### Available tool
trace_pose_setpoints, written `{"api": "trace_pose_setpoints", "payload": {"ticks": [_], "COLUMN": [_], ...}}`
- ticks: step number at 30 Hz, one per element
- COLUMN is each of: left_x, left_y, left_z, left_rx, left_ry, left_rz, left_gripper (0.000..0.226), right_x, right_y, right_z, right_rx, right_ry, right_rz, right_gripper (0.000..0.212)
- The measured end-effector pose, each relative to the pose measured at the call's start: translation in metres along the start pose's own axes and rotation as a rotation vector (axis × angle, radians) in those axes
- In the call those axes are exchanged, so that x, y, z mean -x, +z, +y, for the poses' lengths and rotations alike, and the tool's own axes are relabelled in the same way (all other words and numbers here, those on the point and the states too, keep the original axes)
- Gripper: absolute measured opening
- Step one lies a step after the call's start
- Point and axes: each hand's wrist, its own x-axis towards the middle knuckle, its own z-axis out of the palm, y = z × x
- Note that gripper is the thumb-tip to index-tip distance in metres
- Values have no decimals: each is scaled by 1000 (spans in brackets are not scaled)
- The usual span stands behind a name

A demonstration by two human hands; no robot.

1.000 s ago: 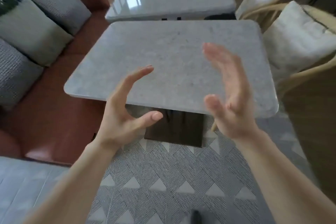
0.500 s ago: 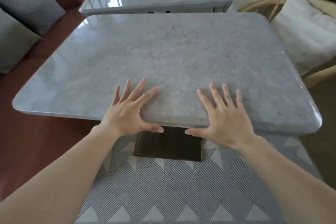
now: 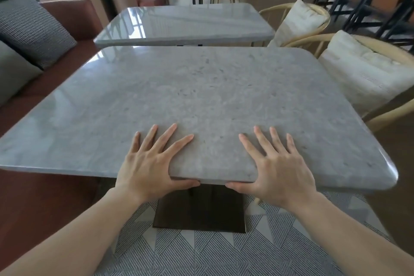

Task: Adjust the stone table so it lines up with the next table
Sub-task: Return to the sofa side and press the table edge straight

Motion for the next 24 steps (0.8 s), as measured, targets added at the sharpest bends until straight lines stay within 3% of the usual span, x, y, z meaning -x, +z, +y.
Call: {"api": "trace_pose_setpoints", "payload": {"ticks": [24], "left_x": [-67], "left_y": [14], "left_z": [71], "left_rx": [10], "left_ry": [-149], "left_rz": [71], "left_gripper": [117], "right_x": [-59], "right_y": [8], "right_z": [111], "right_rx": [-1], "right_ry": [-123], "right_rz": [79], "right_gripper": [134]}}
